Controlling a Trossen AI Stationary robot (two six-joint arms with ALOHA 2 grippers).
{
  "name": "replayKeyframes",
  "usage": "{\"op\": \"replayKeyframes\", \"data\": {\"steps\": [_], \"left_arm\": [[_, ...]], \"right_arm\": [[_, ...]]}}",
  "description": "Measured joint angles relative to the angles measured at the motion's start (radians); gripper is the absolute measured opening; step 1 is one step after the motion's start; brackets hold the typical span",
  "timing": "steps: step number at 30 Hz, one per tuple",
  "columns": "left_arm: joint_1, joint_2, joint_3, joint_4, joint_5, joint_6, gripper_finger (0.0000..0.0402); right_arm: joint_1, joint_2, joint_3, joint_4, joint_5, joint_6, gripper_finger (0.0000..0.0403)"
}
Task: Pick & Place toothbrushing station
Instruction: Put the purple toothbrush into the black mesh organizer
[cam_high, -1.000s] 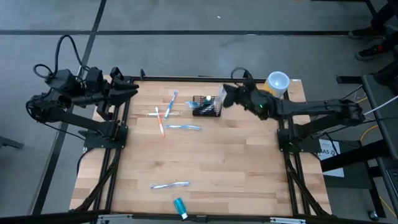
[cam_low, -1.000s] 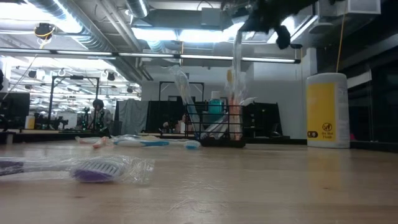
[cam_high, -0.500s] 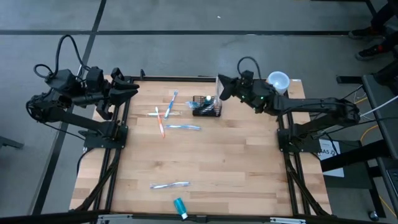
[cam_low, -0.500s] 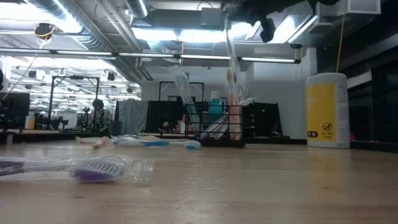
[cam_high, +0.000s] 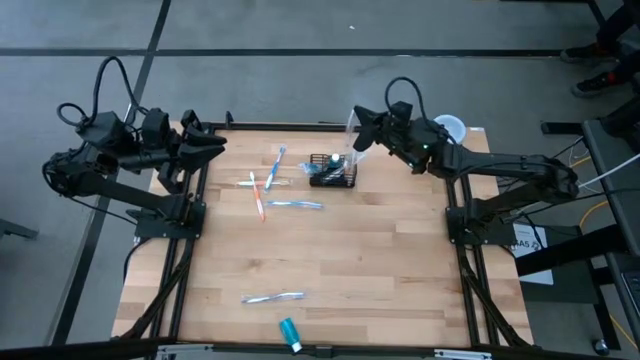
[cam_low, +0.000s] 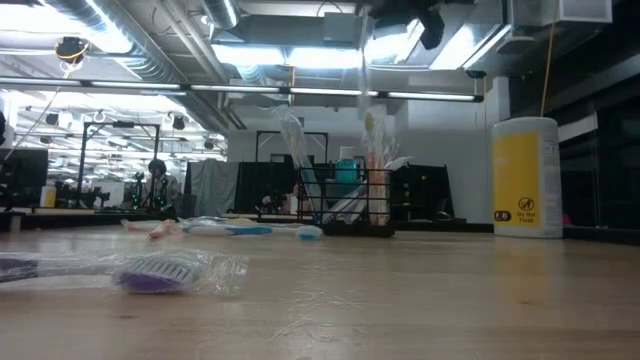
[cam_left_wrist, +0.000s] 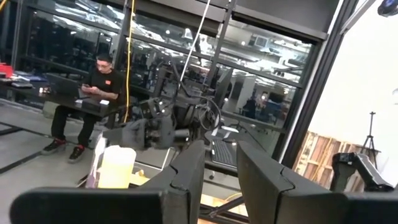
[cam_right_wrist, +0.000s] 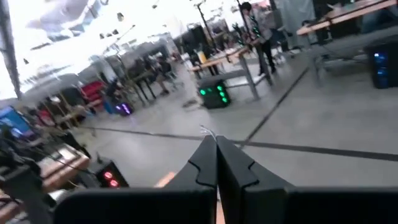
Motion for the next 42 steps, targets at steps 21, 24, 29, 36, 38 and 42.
{"op": "replayKeyframes", "data": {"steps": [21, 24, 29, 36, 38, 42], "left_arm": [[0.0, -0.005, 0.0, 0.0, 0.048, -0.007, 0.0088], [0.0, -0.006, 0.0, 0.0, 0.048, -0.006, 0.0088], [0.0, -0.006, 0.0, 0.0, 0.048, 0.002, 0.0088], [0.0, -0.006, 0.0, 0.0, 0.044, 0.009, 0.0088], [0.0, -0.006, 0.0, 0.0, 0.044, 0.015, 0.0088], [0.0, -0.006, 0.0, 0.007, 0.044, 0.035, 0.0088]], "right_arm": [[-0.067, 0.099, 0.0, -0.206, -0.05, 0.139, 0.0], [-0.052, 0.099, 0.0, -0.248, -0.048, 0.169, 0.0], [-0.031, 0.099, 0.0, -0.333, -0.027, 0.219, 0.0], [0.016, 0.034, -0.002, -0.288, 0.029, 0.223, 0.0], [0.02, 0.019, -0.002, -0.304, 0.037, 0.221, 0.0], [0.018, 0.012, -0.001, -0.378, 0.036, 0.236, 0.0]]}}
